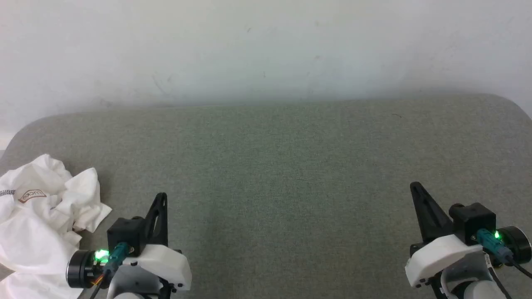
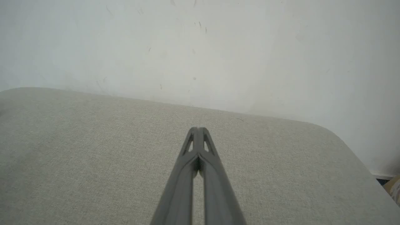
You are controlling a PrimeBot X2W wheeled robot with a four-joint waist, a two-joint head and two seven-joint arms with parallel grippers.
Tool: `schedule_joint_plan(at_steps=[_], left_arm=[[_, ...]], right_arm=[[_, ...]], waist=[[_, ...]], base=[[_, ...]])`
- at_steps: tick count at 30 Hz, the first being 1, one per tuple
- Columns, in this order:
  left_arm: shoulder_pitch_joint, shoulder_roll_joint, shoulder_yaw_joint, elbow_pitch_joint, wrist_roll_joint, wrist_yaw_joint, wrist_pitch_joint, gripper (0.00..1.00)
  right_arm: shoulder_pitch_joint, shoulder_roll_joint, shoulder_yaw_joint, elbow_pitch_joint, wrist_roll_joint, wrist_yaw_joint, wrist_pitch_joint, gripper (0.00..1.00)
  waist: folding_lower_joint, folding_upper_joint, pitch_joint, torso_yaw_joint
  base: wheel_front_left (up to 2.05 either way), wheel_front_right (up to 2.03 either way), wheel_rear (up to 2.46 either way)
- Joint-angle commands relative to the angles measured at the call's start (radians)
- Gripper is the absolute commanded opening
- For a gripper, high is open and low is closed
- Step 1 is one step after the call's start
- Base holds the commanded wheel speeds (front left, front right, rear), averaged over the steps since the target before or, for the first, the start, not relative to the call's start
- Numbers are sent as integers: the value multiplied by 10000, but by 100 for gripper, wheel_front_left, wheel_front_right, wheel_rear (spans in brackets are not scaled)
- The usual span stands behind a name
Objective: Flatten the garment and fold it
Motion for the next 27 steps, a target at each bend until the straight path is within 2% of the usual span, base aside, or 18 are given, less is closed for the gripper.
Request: schedule_joint_plan(at_steps=[1,27], left_arm=[[-126,-19,-7,-47,35,68,1,0],[-126,-19,-7,-47,35,68,1,0]], right_arm=[[-142,34,3,11,-62,-19,3,0],[-142,34,3,11,-62,-19,3,0]], waist=[[0,0,0,0],[0,0,0,0]], base=[[0,0,0],[0,0,0]])
